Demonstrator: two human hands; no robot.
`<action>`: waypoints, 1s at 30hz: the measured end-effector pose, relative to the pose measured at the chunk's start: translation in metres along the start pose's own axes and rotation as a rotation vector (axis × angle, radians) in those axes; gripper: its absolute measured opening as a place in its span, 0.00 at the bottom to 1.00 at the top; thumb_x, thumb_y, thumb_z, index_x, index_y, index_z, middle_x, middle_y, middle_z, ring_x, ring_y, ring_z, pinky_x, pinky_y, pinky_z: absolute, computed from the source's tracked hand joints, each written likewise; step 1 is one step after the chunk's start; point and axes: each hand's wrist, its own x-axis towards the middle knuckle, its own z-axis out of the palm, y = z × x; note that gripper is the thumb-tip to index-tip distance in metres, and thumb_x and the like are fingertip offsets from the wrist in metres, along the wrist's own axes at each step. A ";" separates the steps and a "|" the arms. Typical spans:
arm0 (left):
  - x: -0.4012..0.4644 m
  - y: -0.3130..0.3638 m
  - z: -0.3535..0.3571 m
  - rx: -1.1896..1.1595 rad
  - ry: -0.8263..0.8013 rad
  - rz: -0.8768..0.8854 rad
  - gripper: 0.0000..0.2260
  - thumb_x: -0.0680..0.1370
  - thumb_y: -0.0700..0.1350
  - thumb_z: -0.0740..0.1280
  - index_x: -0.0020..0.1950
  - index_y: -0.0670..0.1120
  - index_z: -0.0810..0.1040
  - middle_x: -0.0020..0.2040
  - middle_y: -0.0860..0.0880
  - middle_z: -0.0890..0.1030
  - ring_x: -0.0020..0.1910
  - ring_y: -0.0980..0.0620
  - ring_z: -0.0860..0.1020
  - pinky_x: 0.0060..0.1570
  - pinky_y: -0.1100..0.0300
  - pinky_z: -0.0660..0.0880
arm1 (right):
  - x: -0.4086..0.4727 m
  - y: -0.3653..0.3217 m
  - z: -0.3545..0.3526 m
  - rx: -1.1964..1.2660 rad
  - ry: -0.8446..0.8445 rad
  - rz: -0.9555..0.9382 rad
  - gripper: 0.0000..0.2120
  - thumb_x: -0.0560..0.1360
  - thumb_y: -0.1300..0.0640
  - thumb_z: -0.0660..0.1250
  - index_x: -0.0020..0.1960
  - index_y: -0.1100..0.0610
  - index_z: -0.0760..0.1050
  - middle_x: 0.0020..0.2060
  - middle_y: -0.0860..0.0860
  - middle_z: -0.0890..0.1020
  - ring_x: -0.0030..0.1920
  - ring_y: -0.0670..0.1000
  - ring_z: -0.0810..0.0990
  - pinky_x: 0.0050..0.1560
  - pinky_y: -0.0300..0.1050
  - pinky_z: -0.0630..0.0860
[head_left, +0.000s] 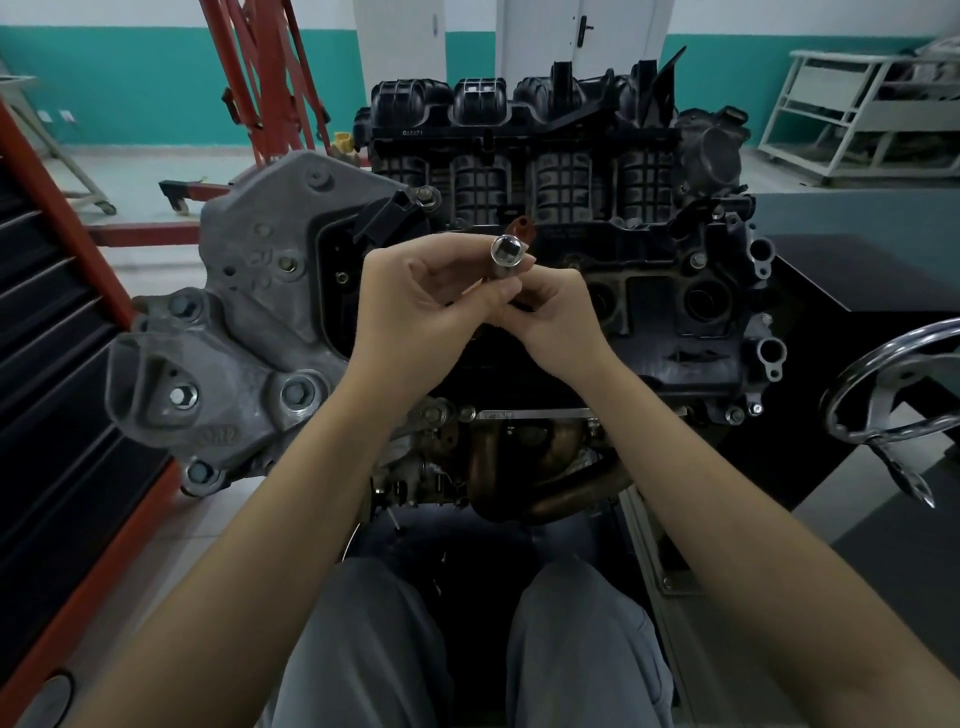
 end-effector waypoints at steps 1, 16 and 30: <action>0.000 0.000 0.000 0.025 0.003 0.004 0.14 0.71 0.31 0.73 0.53 0.43 0.80 0.47 0.45 0.84 0.50 0.49 0.83 0.54 0.53 0.79 | 0.000 0.000 0.001 0.000 0.018 0.011 0.12 0.71 0.70 0.71 0.52 0.60 0.79 0.42 0.51 0.83 0.46 0.44 0.83 0.50 0.39 0.76; 0.002 0.000 0.001 0.143 0.049 0.023 0.11 0.68 0.35 0.77 0.47 0.43 0.82 0.43 0.48 0.84 0.45 0.53 0.84 0.50 0.56 0.80 | -0.002 0.000 0.001 -0.043 0.031 -0.010 0.05 0.71 0.69 0.72 0.47 0.66 0.81 0.41 0.59 0.84 0.44 0.55 0.83 0.47 0.48 0.80; 0.002 -0.003 0.004 0.109 0.090 0.033 0.11 0.68 0.35 0.77 0.47 0.44 0.82 0.43 0.49 0.84 0.45 0.53 0.84 0.50 0.56 0.80 | -0.002 -0.002 0.002 -0.021 0.030 0.004 0.05 0.72 0.70 0.71 0.48 0.68 0.80 0.43 0.61 0.84 0.46 0.59 0.83 0.50 0.54 0.80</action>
